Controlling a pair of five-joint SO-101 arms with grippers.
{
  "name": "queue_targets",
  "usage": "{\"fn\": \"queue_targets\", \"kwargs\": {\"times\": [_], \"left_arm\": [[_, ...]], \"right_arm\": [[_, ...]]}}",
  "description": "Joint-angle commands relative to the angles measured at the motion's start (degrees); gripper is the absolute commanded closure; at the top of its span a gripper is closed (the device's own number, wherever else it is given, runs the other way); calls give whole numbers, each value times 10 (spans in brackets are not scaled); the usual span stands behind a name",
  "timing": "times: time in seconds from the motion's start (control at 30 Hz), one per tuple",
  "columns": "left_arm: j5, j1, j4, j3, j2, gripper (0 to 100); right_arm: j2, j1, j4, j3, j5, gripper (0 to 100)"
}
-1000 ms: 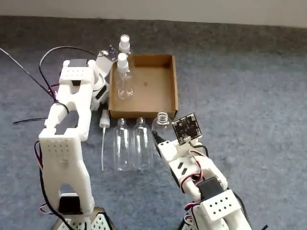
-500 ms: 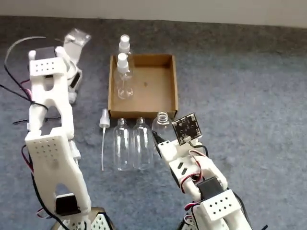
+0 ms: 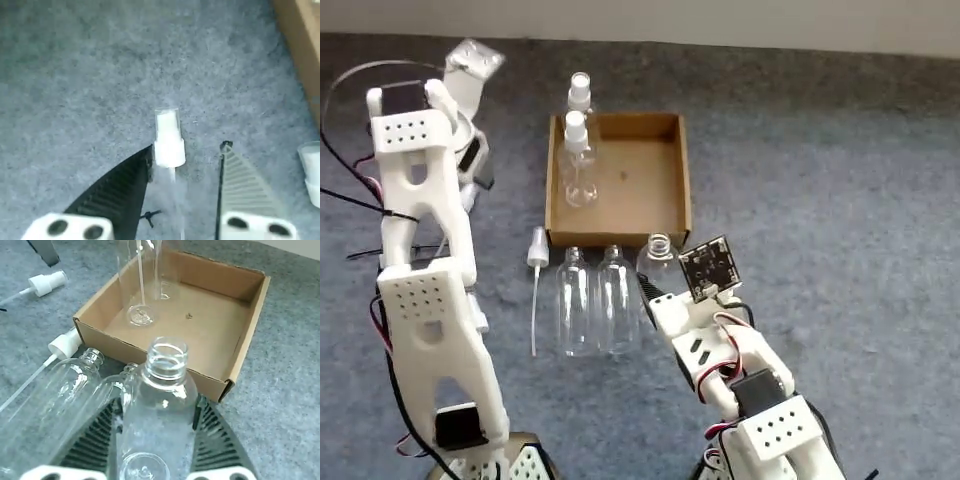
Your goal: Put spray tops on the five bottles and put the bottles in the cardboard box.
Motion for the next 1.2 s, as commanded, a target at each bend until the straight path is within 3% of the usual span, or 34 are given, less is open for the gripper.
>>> {"fn": "queue_targets", "kwargs": {"times": [0.0, 0.27, 0.53, 0.8, 0.9, 1.17], "left_arm": [[-24, -7, -14, -26, 46, 787], [-13, -7, -13, -114, 151, 787], [23, -5, 12, -169, 188, 911], [48, -2, 52, -172, 183, 945], [91, -3, 55, -192, 148, 998], [156, -2, 56, -186, -49, 993]], "right_arm": [[-11, -6, 2, -17, 3, 995], [-11, -6, 2, -17, 3, 995], [-11, -6, 2, -17, 4, 995], [-11, -6, 2, -17, 4, 995], [-11, -6, 2, -17, 4, 995], [-11, -6, 2, -17, 6, 995]]}}
